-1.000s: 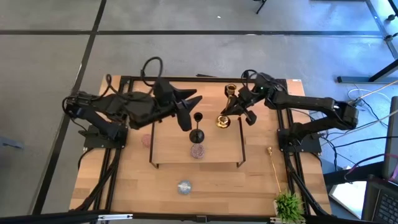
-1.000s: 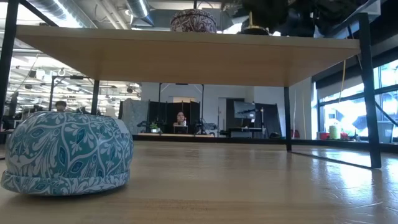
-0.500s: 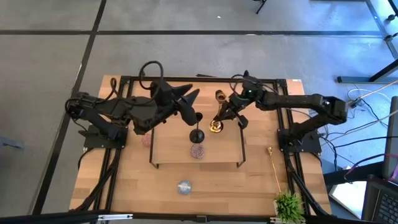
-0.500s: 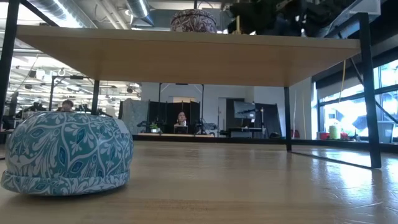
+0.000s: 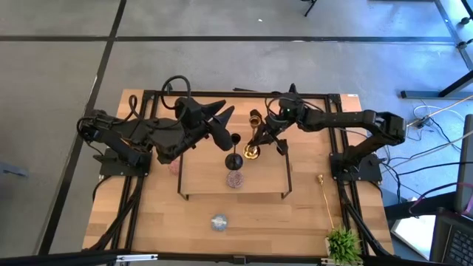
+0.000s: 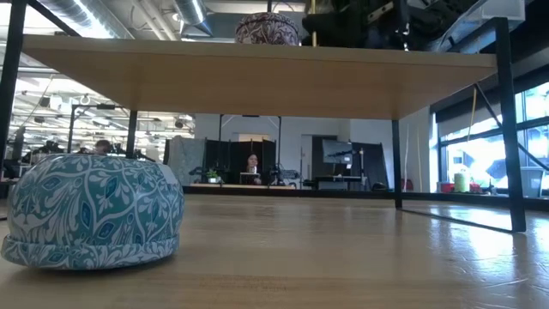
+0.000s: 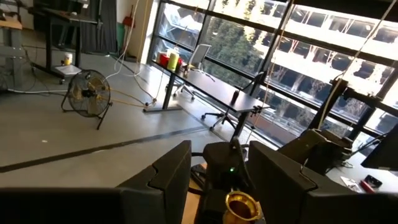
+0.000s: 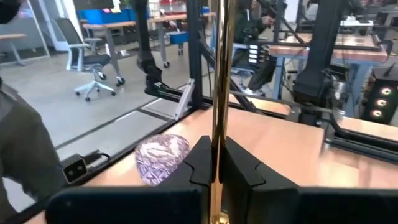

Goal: Pick & Place candle stick holders
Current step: Put the gold candle holder on the shelf

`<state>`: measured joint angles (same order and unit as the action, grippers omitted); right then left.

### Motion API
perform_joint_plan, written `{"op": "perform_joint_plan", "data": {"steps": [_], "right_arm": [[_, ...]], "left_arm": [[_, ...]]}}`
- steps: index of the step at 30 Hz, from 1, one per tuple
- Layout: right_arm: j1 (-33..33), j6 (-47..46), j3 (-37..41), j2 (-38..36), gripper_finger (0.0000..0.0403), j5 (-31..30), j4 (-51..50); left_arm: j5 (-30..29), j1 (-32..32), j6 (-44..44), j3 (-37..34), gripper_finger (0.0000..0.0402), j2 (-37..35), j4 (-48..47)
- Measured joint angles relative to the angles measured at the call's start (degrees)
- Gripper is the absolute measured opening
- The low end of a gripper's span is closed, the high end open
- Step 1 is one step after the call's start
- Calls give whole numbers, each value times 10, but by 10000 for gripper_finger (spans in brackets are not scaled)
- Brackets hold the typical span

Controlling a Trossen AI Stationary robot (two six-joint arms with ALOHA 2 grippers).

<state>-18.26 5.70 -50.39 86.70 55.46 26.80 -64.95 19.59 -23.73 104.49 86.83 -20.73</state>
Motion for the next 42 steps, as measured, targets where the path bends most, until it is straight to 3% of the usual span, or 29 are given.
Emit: {"op": "perform_joint_plan", "data": {"steps": [26, 42], "right_arm": [[1, 20, 0, 2, 16, -42, -25], [7, 9, 0, 26, 16, -28, -21]], "left_arm": [[-20, -1, 10, 0, 157, 0, -1], [-15, -1, 5, 0, 157, -1, 0]]}}
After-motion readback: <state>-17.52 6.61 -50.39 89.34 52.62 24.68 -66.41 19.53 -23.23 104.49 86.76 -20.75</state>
